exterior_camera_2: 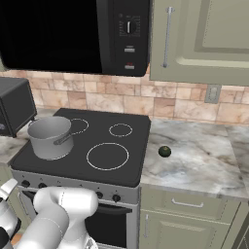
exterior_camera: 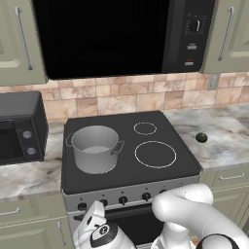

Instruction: Turn on the burner for the pot on the stove. Wait thirty seconds for the pot to heat up. Then add the squash to the pot.

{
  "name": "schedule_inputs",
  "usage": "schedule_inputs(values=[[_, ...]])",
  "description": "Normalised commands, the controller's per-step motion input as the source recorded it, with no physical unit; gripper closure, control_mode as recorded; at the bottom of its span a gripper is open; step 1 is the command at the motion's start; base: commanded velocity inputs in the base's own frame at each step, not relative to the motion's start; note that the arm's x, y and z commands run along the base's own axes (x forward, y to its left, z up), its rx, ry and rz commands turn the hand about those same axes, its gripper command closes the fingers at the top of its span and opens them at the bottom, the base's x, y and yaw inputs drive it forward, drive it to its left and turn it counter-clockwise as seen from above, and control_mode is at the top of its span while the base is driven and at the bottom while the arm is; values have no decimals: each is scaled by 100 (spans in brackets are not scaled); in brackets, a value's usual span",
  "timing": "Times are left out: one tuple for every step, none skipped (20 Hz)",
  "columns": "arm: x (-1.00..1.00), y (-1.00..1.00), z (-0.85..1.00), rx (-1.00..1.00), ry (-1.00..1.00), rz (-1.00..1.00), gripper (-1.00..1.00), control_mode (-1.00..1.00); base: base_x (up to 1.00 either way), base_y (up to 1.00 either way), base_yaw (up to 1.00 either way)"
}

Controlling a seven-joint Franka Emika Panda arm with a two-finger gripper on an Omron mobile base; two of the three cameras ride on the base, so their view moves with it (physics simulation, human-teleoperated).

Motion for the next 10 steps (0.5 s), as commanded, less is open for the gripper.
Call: schedule_inputs(values=[[0, 0, 0, 0, 0, 0, 100, -100, 0, 0, 0], [0, 0, 0, 0, 0, 0, 100, -100, 0, 0, 0], [0, 0, 0, 0, 0, 0, 100, -100, 0, 0, 0], [0, 0, 0, 0, 0, 0, 100, -100, 0, 0, 0], [0, 0, 0, 0, 0, 0, 100, -100, 0, 0, 0], [0, 0, 0, 0, 0, 0, 100, -100, 0, 0, 0], [0, 0, 0, 0, 0, 0, 100, -100, 0, 0, 0], [0, 0, 0, 0, 0, 0, 100, -100, 0, 0, 0], [0, 0, 0, 0, 0, 0, 100, -100, 0, 0, 0], [0, 0, 0, 0, 0, 0, 100, -100, 0, 0, 0]])
